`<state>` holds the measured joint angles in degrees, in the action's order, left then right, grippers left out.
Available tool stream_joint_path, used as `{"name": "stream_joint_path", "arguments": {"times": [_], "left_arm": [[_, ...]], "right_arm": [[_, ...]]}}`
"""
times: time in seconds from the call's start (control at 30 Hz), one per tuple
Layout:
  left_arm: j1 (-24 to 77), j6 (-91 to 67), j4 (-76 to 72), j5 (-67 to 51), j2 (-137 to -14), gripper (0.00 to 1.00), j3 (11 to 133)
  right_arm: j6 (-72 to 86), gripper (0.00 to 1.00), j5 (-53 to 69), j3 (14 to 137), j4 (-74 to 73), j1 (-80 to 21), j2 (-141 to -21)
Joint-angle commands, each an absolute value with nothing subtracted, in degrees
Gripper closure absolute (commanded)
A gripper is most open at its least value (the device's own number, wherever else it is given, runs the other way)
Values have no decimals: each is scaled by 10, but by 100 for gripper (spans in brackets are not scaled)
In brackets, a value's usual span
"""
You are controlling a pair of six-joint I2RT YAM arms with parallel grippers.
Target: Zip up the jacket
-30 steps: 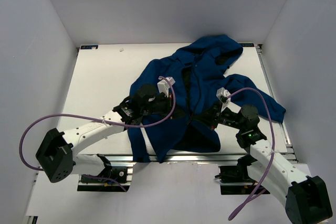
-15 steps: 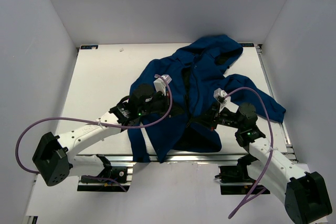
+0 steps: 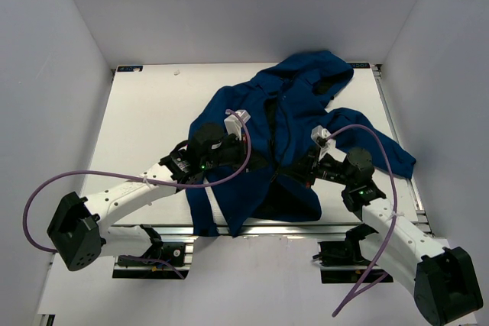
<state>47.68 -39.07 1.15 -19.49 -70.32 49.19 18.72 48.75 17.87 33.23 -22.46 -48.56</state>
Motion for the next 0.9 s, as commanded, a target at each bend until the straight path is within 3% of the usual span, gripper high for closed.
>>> {"name": "stream_joint_path", "arguments": {"times": [0.0,0.87], "left_arm": [[474,-396,-16,-207,-695,100,490],[474,-394,-3,-226,-710,100,490]], "right_arm": [[192,100,490,206,379,-222,-489],[206,100,494,207,407,-221,-484]]}}
